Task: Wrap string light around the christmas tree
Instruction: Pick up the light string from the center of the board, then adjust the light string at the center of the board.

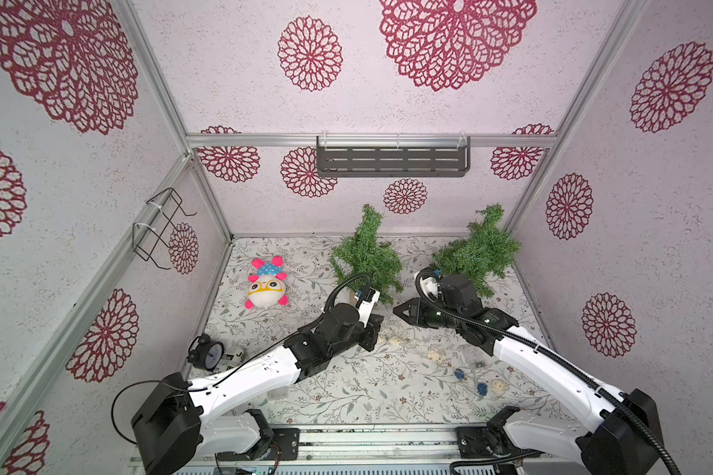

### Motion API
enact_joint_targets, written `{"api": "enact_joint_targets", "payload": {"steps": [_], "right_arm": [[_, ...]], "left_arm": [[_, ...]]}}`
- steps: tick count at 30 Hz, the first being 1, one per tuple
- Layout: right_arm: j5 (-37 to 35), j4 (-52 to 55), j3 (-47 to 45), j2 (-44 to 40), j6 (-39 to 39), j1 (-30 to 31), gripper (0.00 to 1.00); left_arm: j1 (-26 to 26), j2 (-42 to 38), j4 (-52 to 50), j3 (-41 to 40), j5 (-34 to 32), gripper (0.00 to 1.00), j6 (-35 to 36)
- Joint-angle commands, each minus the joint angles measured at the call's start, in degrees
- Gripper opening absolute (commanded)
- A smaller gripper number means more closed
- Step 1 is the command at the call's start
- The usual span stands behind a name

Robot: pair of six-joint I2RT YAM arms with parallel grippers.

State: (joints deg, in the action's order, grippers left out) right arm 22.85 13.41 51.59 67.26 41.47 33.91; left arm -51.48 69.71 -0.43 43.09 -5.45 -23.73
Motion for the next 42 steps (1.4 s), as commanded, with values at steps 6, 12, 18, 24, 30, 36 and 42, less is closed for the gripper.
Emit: {"api": "enact_joint_targets", "payload": {"steps": [6, 12, 18, 24, 30, 36, 42], "right_arm": [[-7.1, 11.0, -4.9, -5.6, -0.6, -7.0, 0.57], [-16.9, 18.2, -7.9, -4.3, -2.7, -8.6, 0.6], [-19.2, 27.4, -4.1, -2.4, -7.7, -7.2, 0.68], [-22.0, 30.9, -1.3, 2.6, -12.4, -2.6, 0.71], [-23.8, 29.1, -0.6, 6.8, -14.3, 2.2, 0.71], [-24.2, 26.1, -1.5, 10.1, -16.4, 3.4, 0.71], [-29.5, 26.4, -2.2, 9.1, -11.7, 3.0, 0.72]], "left_arm": [[3.4, -7.9, -9.5, -3.1, -4.4, 0.0, -5.9], [3.9, -8.2, -14.5, -4.1, -8.9, 0.0, -6.5], [12.0, -13.5, -20.8, -0.9, -15.3, 0.0, -6.4], [15.1, -14.0, -19.2, 3.4, -13.9, 0.0, -4.0], [15.1, -11.8, -18.4, 6.7, -11.5, 0.0, -2.3], [15.3, -12.8, -18.0, 7.7, -11.6, 0.0, -1.2], [15.3, -12.7, -17.6, 9.6, -9.0, 0.0, -1.6]]}}
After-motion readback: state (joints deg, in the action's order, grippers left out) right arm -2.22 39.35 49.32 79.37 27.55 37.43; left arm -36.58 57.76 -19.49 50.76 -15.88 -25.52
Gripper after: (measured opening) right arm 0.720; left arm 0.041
